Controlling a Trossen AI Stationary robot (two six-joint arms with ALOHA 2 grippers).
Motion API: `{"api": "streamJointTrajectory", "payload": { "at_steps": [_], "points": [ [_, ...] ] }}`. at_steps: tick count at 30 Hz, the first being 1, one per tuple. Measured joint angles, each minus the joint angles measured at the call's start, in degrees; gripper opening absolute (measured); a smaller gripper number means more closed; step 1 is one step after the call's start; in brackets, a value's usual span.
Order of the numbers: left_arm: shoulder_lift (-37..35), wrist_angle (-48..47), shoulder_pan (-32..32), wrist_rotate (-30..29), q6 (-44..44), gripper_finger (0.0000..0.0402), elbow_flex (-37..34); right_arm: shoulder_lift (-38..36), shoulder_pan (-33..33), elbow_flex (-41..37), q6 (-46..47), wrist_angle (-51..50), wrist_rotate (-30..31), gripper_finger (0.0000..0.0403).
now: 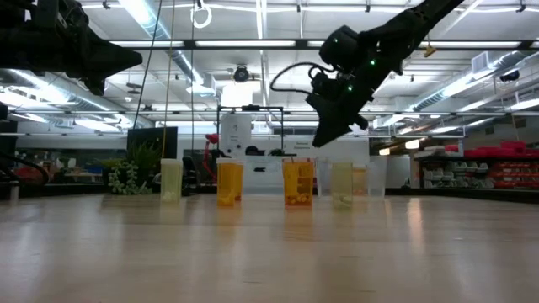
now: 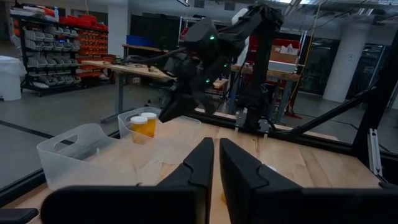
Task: Pick and place medicine bottles into bin by pill shape (circle, oval)
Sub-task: Put the bottom big orange pill into the right transparent bin
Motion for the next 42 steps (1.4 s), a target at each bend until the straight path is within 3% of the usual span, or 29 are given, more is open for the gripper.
{"api": "streamJointTrajectory", "payload": {
  "at_steps": [8,19,33,42],
  "points": [
    [0.0,0.0,0.0,0.0,0.0,0.0035,0.0,0.5,8.8,0.0,-3.0,6.8,-2.4,0.0074],
    [0.0,0.0,0.0,0.0,0.0,0.0037,0.0,0.5,18.5,0.0,-5.9,6.5,-4.3,0.0192],
    [0.0,0.0,0.0,0.0,0.0,0.0028,0.0,1.0,23.4,-6.7,-3.2,11.3,-4.9,0.0282],
    [0.0,0.0,0.0,0.0,0.0,0.0034,0.0,1.0,23.6,-9.1,-1.1,10.9,-3.0,0.0312]
  ]
}}
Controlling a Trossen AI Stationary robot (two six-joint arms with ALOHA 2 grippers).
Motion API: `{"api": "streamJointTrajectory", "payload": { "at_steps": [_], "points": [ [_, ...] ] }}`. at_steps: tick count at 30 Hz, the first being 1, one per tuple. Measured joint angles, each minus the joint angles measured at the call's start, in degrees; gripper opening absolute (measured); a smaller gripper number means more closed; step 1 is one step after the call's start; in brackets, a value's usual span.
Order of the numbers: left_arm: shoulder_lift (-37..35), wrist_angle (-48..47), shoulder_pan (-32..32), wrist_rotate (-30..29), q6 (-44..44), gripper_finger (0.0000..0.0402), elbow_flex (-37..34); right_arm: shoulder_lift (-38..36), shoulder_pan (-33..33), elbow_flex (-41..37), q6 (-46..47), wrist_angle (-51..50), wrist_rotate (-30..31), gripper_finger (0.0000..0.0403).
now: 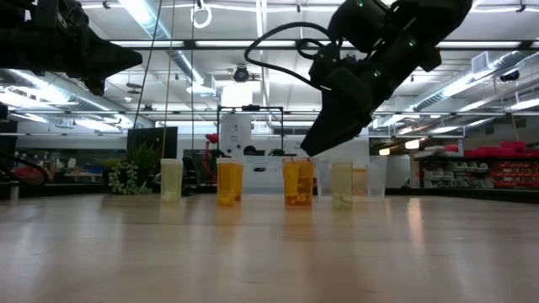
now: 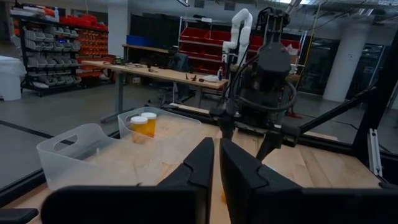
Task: Pick and place medicine bottles into bin by pill shape (circle, oval)
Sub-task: Put the bottom big orange pill into the right transparent bin
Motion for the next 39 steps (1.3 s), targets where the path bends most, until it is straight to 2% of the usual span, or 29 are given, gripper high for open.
{"api": "streamJointTrajectory", "payload": {
  "at_steps": [7,17,25,39],
  "points": [
    [0.0,0.0,0.0,0.0,0.0,0.0026,0.0,0.0,0.0,-1.7,0.6,0.1,0.1,0.0313],
    [0.0,0.0,0.0,0.0,0.0,0.0036,0.0,0.0,1.7,-2.1,0.0,0.5,0.1,0.0313],
    [0.0,0.0,0.0,0.0,0.0,0.0026,0.0,2.7,1.0,-2.2,-2.0,2.9,0.1,0.0313],
    [1.0,-0.4,0.0,0.0,0.0,0.0035,0.0,5.0,-1.4,-2.2,-2.8,6.7,-3.9,0.0312]
  ]
}}
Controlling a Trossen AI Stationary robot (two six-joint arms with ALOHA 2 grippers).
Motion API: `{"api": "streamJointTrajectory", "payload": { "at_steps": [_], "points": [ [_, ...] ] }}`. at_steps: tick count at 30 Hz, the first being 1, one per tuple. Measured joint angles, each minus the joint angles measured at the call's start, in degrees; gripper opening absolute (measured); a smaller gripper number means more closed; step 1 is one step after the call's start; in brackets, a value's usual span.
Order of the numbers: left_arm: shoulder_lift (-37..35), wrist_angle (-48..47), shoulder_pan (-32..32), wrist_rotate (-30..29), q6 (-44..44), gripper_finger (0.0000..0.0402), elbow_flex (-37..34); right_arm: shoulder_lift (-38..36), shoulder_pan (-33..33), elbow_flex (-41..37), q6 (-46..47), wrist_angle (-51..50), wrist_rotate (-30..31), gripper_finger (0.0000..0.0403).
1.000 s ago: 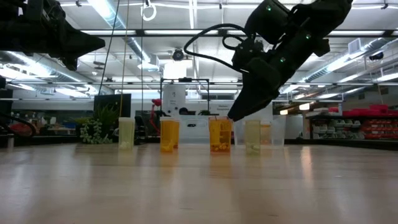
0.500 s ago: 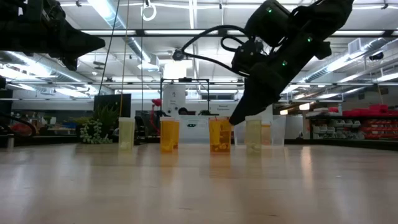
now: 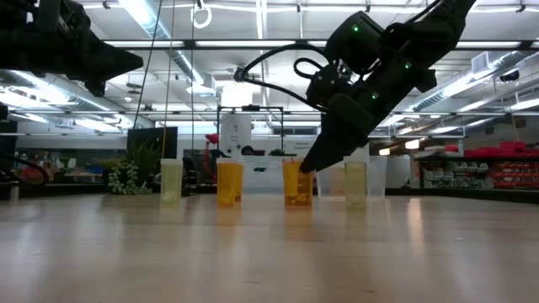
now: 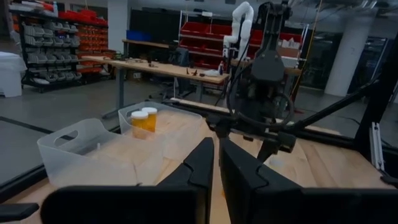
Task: Pick and place medicine bottles into bin by pill shape (circle, oval)
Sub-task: Put the bottom big orange pill into the right transparent bin
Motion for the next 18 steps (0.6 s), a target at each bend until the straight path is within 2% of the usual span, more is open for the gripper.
{"api": "streamJointTrajectory", "payload": {
  "at_steps": [18],
  "points": [
    [0.1,-0.1,0.0,0.0,0.0,0.0038,0.0,5.3,-0.5,-0.1,-0.7,4.6,0.1,0.0286]
  ]
}}
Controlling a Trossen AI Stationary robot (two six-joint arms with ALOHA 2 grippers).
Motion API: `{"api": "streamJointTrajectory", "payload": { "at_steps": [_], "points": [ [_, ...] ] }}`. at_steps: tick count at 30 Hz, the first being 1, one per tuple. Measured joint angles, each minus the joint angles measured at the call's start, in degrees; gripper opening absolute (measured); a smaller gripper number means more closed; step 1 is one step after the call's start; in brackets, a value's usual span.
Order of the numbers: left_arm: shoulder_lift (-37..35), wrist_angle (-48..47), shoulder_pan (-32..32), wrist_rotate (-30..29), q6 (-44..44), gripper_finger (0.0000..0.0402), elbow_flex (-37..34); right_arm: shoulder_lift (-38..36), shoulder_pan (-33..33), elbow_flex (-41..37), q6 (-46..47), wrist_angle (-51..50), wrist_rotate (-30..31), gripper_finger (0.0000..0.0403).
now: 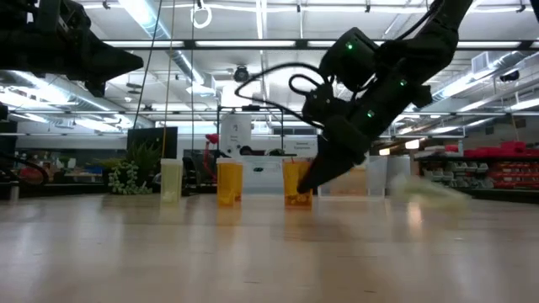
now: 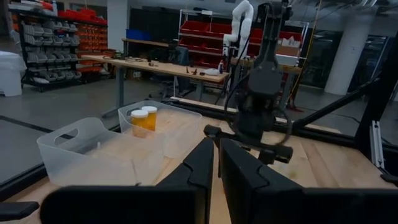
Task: Pick and place medicine bottles into bin by pill shape (circle, oval)
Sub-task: Put the bottom big orange pill into the right transparent bin
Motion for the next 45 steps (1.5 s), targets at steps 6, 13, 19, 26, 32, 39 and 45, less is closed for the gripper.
{"api": "streamJointTrajectory", "payload": {
  "at_steps": [6,13,19,26,32,39,45],
  "points": [
    [0.0,0.0,0.0,0.0,0.0,0.0031,0.0,-0.1,-0.2,0.2,-0.1,0.3,0.0,0.0274],
    [0.0,0.1,0.0,0.0,0.0,0.0036,0.0,-0.2,-0.2,0.2,0.6,0.4,0.0,0.0265],
    [0.0,0.1,0.0,0.0,0.0,0.0036,0.0,-0.2,-0.2,0.2,0.7,0.5,0.0,0.0264],
    [0.0,0.1,0.0,0.0,0.0,0.0028,0.0,-0.2,-0.2,0.2,0.7,0.8,0.0,0.0264],
    [0.0,0.1,0.0,0.0,0.0,0.0033,0.0,-0.2,-0.2,0.2,0.7,0.8,0.5,0.0252],
    [0.0,0.1,0.0,0.0,0.0,0.0032,0.0,-0.2,-0.2,0.2,0.7,0.8,0.5,0.0221],
    [0.0,0.1,0.0,0.0,0.0,0.0026,0.0,-0.2,-0.2,0.2,0.7,0.8,0.9,0.0211]
  ]
}}
